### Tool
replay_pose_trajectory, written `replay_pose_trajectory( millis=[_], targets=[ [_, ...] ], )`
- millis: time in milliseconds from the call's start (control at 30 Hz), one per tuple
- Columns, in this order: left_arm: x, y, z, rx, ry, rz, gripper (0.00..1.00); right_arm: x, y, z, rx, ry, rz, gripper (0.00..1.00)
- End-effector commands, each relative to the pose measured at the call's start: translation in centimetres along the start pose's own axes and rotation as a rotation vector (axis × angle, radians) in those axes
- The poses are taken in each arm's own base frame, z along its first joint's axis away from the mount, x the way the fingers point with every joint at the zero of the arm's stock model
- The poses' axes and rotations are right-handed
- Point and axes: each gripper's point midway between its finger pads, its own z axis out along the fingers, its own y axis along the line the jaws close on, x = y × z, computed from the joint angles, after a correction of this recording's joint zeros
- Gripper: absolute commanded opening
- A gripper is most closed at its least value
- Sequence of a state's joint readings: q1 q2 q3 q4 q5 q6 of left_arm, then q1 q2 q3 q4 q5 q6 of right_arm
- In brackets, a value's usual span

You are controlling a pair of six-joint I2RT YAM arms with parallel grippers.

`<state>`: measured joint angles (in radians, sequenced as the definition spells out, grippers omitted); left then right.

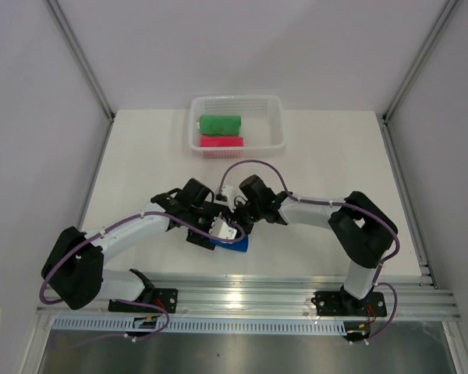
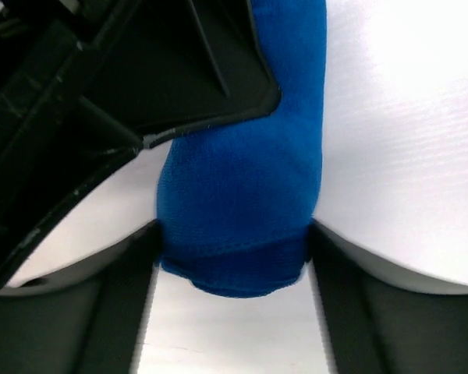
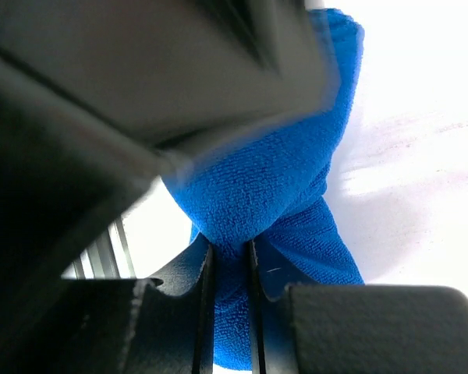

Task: Roll the towels
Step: Place the rolled towel into the container

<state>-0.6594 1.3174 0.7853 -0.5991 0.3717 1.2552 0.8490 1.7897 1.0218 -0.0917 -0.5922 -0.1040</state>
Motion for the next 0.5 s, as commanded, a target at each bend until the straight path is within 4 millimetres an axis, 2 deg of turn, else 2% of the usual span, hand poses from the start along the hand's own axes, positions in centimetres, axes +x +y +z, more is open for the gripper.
replay_pose_trajectory(
  millis=[0,100,167,200,233,267,300,367,467],
  targets=[
    [0.3,-2.9,0.9,0.127,-0.001,-0.034,0.70,-0.1,0.2,0.4,0.010,-0.004,-0.057,0.12],
    [0.5,-3.3,0.9,0.142,0.009,-0.047,0.44,-0.6,0.4,0.0,0.018,-0.025,-0.075,0.25],
    [0.6,-3.5,0.9,0.151,0.010,-0.051,0.38,-0.4,0.3,-0.2,0.026,-0.037,-0.090,0.30],
    [0.6,-3.7,0.9,0.158,0.011,-0.054,0.30,-1.1,0.4,-0.5,0.029,-0.063,-0.108,0.32],
    [0.5,-3.6,0.8,0.156,0.006,-0.056,0.20,-0.9,0.5,-0.6,0.027,-0.062,-0.107,0.34],
    [0.4,-3.4,0.8,0.153,0.001,-0.064,0.14,-1.4,0.4,-0.6,0.031,-0.086,-0.126,0.40],
    [0.3,-3.4,0.8,0.154,-0.003,-0.071,0.04,-1.7,0.4,-0.7,0.033,-0.098,-0.136,0.43],
    [0.2,-3.5,0.6,0.162,-0.005,-0.076,0.04,-1.8,0.4,-0.9,0.041,-0.106,-0.153,0.50],
    [0.0,-3.1,0.4,0.154,-0.015,-0.099,0.04,-1.9,0.5,-1.7,0.058,-0.142,-0.227,0.51]
  ],
)
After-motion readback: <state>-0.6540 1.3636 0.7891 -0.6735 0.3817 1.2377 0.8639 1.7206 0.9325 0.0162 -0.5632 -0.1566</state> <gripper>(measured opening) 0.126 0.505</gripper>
